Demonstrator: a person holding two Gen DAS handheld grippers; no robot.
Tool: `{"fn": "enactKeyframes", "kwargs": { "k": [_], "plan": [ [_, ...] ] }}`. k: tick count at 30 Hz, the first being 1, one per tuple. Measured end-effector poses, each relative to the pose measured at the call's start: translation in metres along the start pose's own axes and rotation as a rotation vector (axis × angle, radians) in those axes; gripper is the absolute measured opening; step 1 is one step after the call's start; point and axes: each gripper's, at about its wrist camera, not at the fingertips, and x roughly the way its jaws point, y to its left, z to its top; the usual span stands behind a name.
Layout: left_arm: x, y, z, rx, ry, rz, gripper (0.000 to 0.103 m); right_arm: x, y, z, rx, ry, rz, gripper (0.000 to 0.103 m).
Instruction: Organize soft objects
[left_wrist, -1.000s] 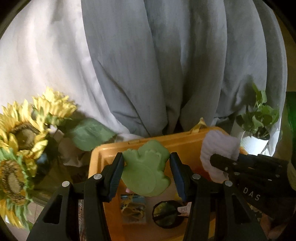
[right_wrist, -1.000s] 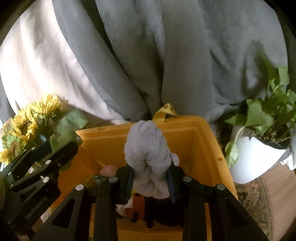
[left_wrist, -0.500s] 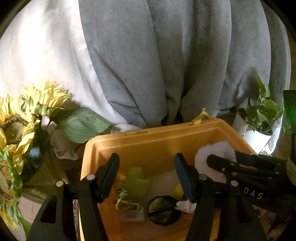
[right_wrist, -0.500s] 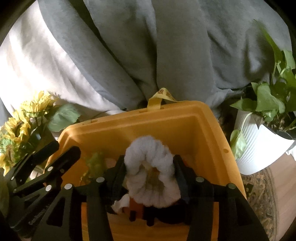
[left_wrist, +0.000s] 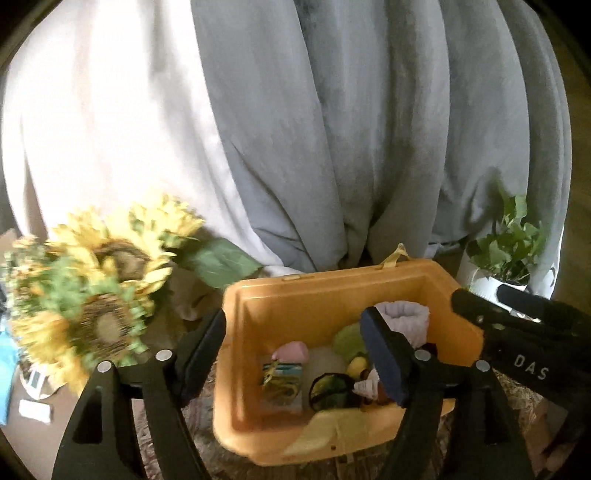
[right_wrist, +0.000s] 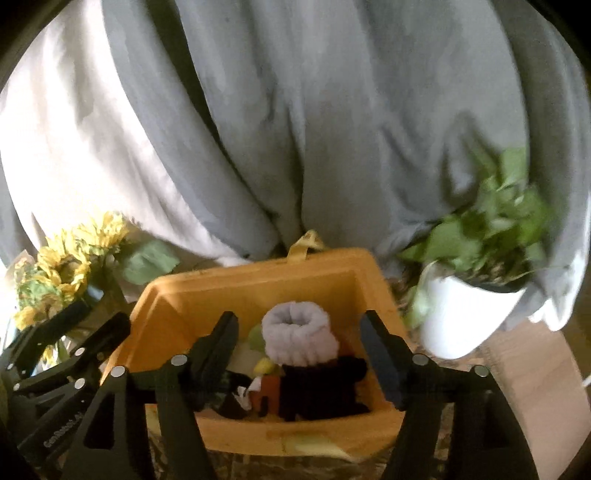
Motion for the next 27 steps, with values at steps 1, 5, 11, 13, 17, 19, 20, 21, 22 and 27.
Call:
{"fn": "enactKeyframes", "kwargs": {
  "k": [1, 5, 11, 13, 17, 19, 20, 21, 22, 27],
  "plan": [
    [-0.009, -0.001, -0.001, -0.001, -0.008, 0.01, 0.08, -0.01, 0.0, -0.001, -0.008, -0.021, -0.012, 0.071],
    [-0.045, -0.004, -0.008, -0.008, -0.044, 0.053, 0.088, -0.044, -0.001, -0.008, -0.031, -0.077, -0.047, 0.074],
    [-0.098, -0.008, -0.026, -0.033, -0.089, 0.12, 0.103, -0.091, -0.004, -0.026, -0.057, -0.13, -0.07, 0.079],
    [-0.115, -0.011, -0.032, -0.039, -0.093, 0.139, 0.103, -0.108, -0.003, -0.034, -0.064, -0.149, -0.077, 0.081],
    [-0.14, -0.012, -0.043, -0.046, -0.101, 0.157, 0.103, -0.136, -0.003, -0.047, -0.077, -0.175, -0.082, 0.081],
    [-0.152, -0.013, -0.048, -0.046, -0.104, 0.154, 0.103, -0.146, -0.002, -0.052, -0.075, -0.184, -0.086, 0.081],
    [-0.157, -0.013, -0.05, -0.048, -0.105, 0.159, 0.103, -0.153, -0.002, -0.054, -0.072, -0.189, -0.086, 0.081],
    [-0.164, -0.013, -0.053, -0.049, -0.107, 0.168, 0.103, -0.16, -0.002, -0.057, -0.072, -0.194, -0.088, 0.081],
    [-0.171, -0.011, -0.057, -0.052, -0.11, 0.175, 0.103, -0.166, -0.001, -0.06, -0.074, -0.198, -0.089, 0.081],
    [-0.198, -0.007, -0.069, -0.046, -0.117, 0.186, 0.103, -0.195, 0.003, -0.074, -0.072, -0.214, -0.104, 0.081]
  ]
}}
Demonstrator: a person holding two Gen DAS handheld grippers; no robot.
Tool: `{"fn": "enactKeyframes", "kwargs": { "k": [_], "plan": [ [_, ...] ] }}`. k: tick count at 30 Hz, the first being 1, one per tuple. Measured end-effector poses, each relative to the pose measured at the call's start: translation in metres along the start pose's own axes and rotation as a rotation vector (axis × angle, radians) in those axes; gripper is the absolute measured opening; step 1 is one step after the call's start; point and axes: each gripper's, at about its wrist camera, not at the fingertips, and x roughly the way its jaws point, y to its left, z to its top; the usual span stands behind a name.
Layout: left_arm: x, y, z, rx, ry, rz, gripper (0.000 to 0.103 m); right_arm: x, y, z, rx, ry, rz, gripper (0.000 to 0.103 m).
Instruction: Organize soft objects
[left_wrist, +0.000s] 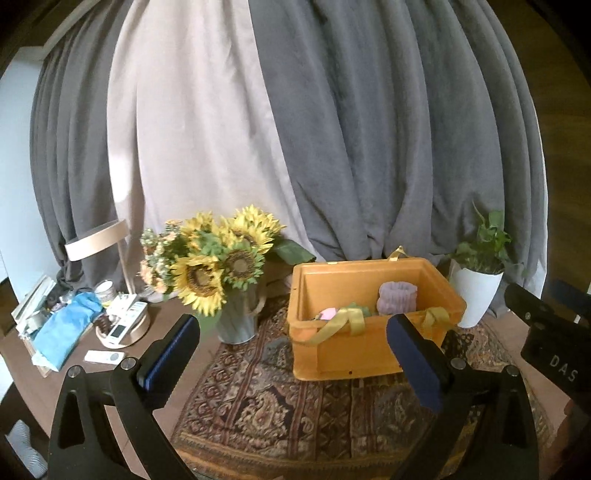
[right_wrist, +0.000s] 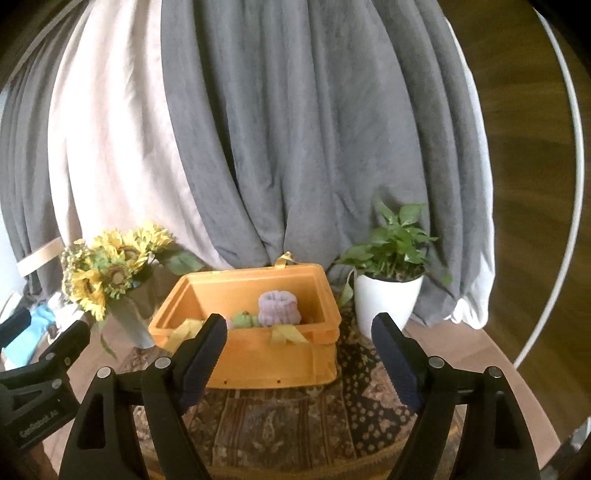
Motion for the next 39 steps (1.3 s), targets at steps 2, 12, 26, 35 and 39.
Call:
{"fn": "enactKeyframes", "kwargs": {
  "k": [2, 12, 26, 35, 39],
  "plan": [
    [-0.01, 0.003, -0.003, 0.005, -0.005, -0.003, 0.103, -0.012, 0.001, -0.004, -0.002, -0.005, -0.008, 0.081],
    [-0.067, 0.023, -0.023, 0.021, -0.017, -0.024, 0.103, -0.074, 0.011, -0.03, 0.019, -0.006, -0.02, 0.082],
    [-0.143, 0.034, -0.045, 0.042, -0.05, -0.039, 0.103, -0.154, 0.012, -0.059, 0.024, -0.035, -0.034, 0.087],
    [-0.177, 0.041, -0.059, 0.045, -0.056, -0.06, 0.103, -0.195, 0.013, -0.079, 0.04, -0.046, -0.034, 0.087],
    [-0.185, 0.041, -0.06, 0.043, -0.066, -0.06, 0.103, -0.203, 0.014, -0.081, 0.031, -0.048, -0.026, 0.087]
  ]
}}
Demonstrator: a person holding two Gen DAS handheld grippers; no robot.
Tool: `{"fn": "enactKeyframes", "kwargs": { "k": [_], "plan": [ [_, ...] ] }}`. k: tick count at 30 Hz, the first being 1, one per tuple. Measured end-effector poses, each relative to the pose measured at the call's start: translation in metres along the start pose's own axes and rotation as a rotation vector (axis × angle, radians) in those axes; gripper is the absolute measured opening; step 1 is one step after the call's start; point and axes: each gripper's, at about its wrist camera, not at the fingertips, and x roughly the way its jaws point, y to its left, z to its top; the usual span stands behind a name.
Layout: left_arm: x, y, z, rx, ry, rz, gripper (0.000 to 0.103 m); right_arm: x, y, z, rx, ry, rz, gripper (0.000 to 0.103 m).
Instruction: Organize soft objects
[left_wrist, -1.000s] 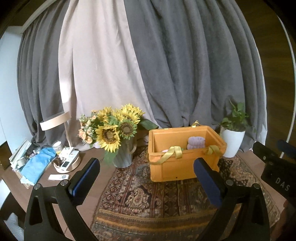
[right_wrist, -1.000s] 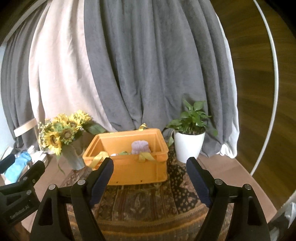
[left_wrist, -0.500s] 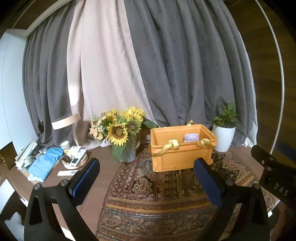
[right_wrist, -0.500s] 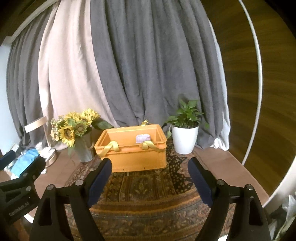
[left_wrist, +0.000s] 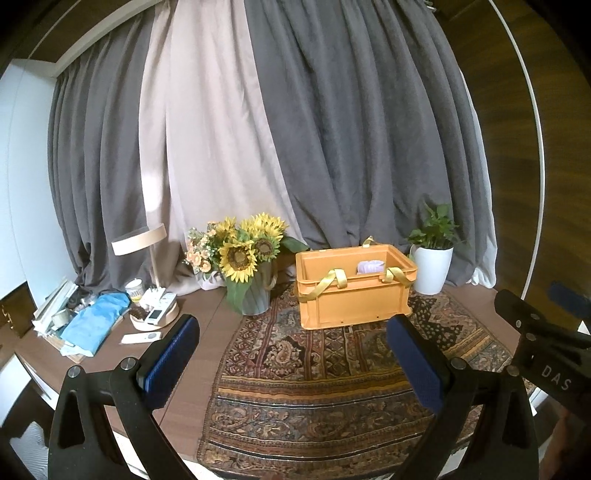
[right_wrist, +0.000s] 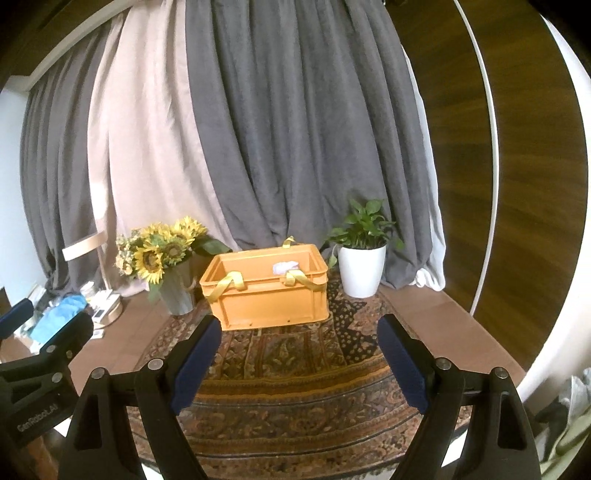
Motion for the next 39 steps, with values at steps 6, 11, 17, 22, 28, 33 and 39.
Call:
{"fn": "enactKeyframes", "kwargs": {
  "k": [6, 11, 17, 22, 28, 33, 39],
  "plan": [
    [-0.007, -0.002, -0.001, -0.016, 0.005, -0.012, 0.103, -0.007, -0.002, 0.002, -0.021, 0.005, 0.014, 0.087],
    [-0.01, -0.003, -0.002, -0.02, 0.006, -0.017, 0.103, -0.013, -0.004, 0.004, -0.038, -0.01, 0.011, 0.087],
    [-0.014, -0.006, -0.002, -0.015, 0.007, -0.018, 0.103, -0.021, -0.007, 0.003, -0.041, -0.02, 0.007, 0.087],
    [-0.018, -0.007, -0.003, -0.014, 0.005, -0.021, 0.103, -0.023, -0.008, 0.003, -0.034, -0.018, 0.011, 0.087],
    [-0.021, -0.008, -0.003, -0.011, 0.005, -0.024, 0.103, -0.027, -0.01, 0.002, -0.032, -0.018, 0.011, 0.087],
    [-0.023, -0.008, -0.003, -0.01, 0.001, -0.028, 0.103, -0.03, -0.011, 0.001, -0.032, -0.017, 0.01, 0.087],
    [-0.026, -0.01, -0.003, -0.01, -0.002, -0.03, 0.103, -0.035, -0.013, 0.001, -0.032, -0.018, 0.007, 0.087]
  ]
}}
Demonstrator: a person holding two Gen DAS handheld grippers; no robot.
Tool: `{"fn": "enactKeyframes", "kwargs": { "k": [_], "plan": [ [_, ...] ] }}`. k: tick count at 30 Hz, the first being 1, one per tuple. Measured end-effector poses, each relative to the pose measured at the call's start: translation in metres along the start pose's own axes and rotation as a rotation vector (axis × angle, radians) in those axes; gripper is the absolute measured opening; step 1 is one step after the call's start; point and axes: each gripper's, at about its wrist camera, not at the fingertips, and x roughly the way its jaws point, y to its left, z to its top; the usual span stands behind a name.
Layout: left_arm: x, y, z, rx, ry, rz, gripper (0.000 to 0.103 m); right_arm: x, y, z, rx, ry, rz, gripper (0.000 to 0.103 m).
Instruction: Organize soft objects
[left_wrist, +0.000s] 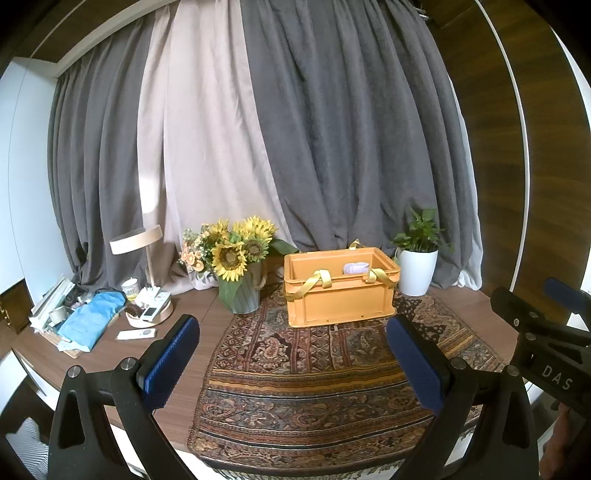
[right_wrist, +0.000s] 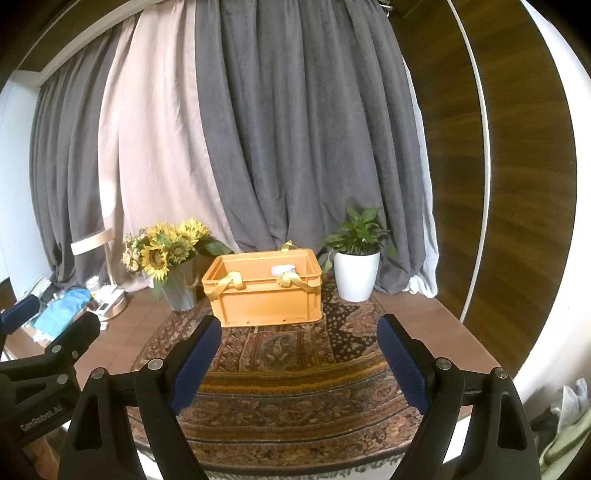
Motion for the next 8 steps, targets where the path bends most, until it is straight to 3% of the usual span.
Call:
{"fn": "enactKeyframes", "kwargs": {
  "k": [8],
  "plan": [
    [-0.0011, -0.0014, 0.0008, 0.0, 0.0, -0.004, 0.103, -0.0038, -0.001, 0.0012, -0.003, -0.007, -0.004, 0.087]
  ]
}}
